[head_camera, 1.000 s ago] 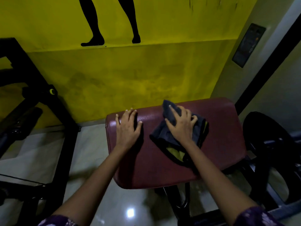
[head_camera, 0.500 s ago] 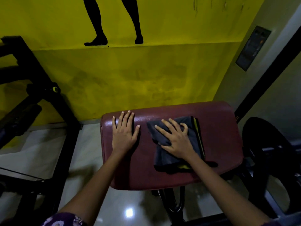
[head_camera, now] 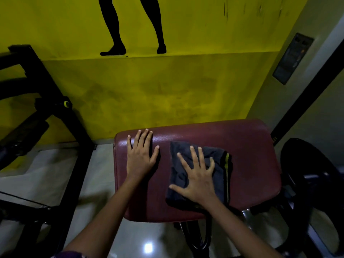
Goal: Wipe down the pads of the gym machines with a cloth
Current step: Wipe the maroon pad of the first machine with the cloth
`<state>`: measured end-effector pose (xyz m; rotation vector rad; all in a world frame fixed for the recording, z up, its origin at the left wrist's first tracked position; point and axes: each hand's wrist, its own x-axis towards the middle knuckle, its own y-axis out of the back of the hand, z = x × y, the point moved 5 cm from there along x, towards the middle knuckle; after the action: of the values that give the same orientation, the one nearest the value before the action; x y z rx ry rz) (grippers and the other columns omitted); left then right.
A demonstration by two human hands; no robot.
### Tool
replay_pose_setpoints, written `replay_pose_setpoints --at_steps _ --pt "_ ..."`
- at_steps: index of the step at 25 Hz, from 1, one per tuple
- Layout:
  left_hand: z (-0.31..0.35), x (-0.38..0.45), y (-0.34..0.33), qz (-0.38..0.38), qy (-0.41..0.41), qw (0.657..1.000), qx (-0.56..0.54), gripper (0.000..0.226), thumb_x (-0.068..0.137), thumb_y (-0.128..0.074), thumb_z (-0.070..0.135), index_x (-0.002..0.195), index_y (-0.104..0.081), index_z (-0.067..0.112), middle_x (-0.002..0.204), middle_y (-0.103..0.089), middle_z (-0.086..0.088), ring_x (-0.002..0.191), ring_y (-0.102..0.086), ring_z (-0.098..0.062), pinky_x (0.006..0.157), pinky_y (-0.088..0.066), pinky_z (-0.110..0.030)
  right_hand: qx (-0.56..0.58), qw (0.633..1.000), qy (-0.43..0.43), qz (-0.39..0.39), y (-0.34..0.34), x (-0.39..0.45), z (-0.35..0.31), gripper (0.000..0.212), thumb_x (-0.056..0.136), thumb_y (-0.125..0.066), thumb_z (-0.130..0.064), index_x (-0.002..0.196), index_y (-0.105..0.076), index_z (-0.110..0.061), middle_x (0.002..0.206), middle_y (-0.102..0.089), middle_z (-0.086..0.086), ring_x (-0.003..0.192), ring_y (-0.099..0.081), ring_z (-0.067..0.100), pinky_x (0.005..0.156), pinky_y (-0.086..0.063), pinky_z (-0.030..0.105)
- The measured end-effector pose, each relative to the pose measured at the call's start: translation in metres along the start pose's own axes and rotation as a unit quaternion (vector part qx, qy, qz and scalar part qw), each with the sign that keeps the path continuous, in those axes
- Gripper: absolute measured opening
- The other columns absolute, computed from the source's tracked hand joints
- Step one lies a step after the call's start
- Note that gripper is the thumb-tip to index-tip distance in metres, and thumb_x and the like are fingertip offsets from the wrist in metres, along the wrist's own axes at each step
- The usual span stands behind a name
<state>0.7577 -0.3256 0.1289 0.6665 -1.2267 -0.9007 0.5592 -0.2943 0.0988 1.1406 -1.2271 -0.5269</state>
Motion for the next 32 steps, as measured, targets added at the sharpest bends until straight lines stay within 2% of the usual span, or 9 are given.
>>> replay_pose_setpoints --at_steps 4,8,12,14,20,25,27,29,32 --pt "0.000 0.000 0.000 -0.002 0.003 1.000 0.006 0.057 0.093 -0.033 0.046 0.140 -0.043 0.014 0.147 -0.041 -0.003 0.141 -0.026 -0.019 0.118 -0.007 -0.045 -0.027 0.998 -0.062 0.005 0.007 0.009 0.038 0.080 0.075 -0.037 -0.082 0.144 -0.032 -0.041 0.153 -0.028 0.011 0.137 -0.026 0.039 0.097 -0.022 0.064" --pt "0.000 0.000 0.000 -0.002 0.005 1.000 0.000 0.058 0.093 -0.032 0.046 0.140 -0.042 0.014 0.147 -0.040 -0.002 0.142 -0.024 -0.018 0.118 -0.006 -0.046 0.019 0.987 -0.158 0.019 0.004 0.008 0.001 0.067 0.081 -0.042 -0.068 0.140 -0.041 -0.037 0.147 -0.038 0.011 0.132 -0.034 0.039 0.098 -0.027 0.060" --pt "0.000 0.002 0.001 0.013 0.004 1.000 -0.016 0.061 0.090 -0.032 0.049 0.138 -0.046 0.014 0.145 -0.043 -0.003 0.141 -0.027 -0.019 0.117 -0.006 -0.046 0.001 0.998 0.061 0.026 -0.006 -0.039 0.001 0.069 0.074 -0.047 -0.059 0.140 -0.036 -0.039 0.148 -0.033 0.007 0.134 -0.032 0.033 0.097 -0.026 0.055" --pt "0.002 0.006 0.002 0.017 0.030 0.998 -0.059 0.065 0.085 -0.032 0.050 0.135 -0.048 0.012 0.143 -0.045 -0.005 0.140 -0.029 -0.022 0.117 -0.003 -0.046 -0.020 0.994 0.099 0.038 -0.001 -0.052 0.031 0.068 0.074 -0.047 -0.055 0.139 -0.034 -0.039 0.144 -0.034 0.006 0.131 -0.034 0.031 0.095 -0.027 0.053" --pt "0.058 0.012 -0.010 0.000 -0.002 0.993 -0.122 0.062 0.088 -0.031 0.044 0.138 -0.044 0.009 0.146 -0.039 -0.008 0.141 -0.026 -0.023 0.116 -0.003 -0.043 0.030 0.973 -0.223 0.044 0.008 -0.015 0.064 0.057 0.091 -0.026 -0.063 0.133 -0.050 -0.032 0.134 -0.049 0.012 0.122 -0.042 0.036 0.089 -0.033 0.055" --pt "0.075 0.008 -0.030 -0.005 -0.029 0.999 -0.039 0.056 0.093 -0.031 0.040 0.139 -0.045 0.010 0.147 -0.041 -0.008 0.140 -0.030 -0.024 0.115 -0.006 -0.046 -0.022 0.999 0.029 0.039 0.000 -0.064 0.064 0.062 0.076 -0.046 -0.051 0.136 -0.040 -0.036 0.142 -0.037 0.007 0.126 -0.038 0.032 0.092 -0.027 0.049" --pt "0.074 0.007 -0.032 0.000 -0.031 0.999 -0.022 0.055 0.094 -0.032 0.039 0.140 -0.044 0.011 0.147 -0.040 -0.007 0.141 -0.029 -0.023 0.115 -0.007 -0.046 -0.040 0.997 0.043 0.047 0.005 -0.064 0.097 0.060 0.079 -0.044 -0.051 0.137 -0.037 -0.037 0.141 -0.038 0.007 0.125 -0.040 0.031 0.091 -0.027 0.048" --pt "0.074 0.006 -0.033 -0.002 -0.028 1.000 -0.013 0.055 0.094 -0.032 0.039 0.140 -0.043 0.011 0.148 -0.039 -0.006 0.141 -0.028 -0.022 0.116 -0.006 -0.046 -0.032 0.993 -0.097 0.056 0.015 -0.047 0.126 0.054 0.087 -0.036 -0.056 0.135 -0.044 -0.034 0.136 -0.045 0.011 0.121 -0.042 0.034 0.089 -0.028 0.049" --pt "0.075 0.005 -0.034 -0.008 -0.021 1.000 -0.007 0.055 0.094 -0.032 0.038 0.141 -0.041 0.012 0.150 -0.037 -0.006 0.142 -0.025 -0.021 0.116 -0.006 -0.046 0.038 0.939 -0.321 0.113 0.022 -0.012 0.131 0.062 0.092 -0.025 -0.064 0.128 -0.057 -0.026 0.127 -0.054 0.018 0.115 -0.046 0.040 0.089 -0.033 0.056"
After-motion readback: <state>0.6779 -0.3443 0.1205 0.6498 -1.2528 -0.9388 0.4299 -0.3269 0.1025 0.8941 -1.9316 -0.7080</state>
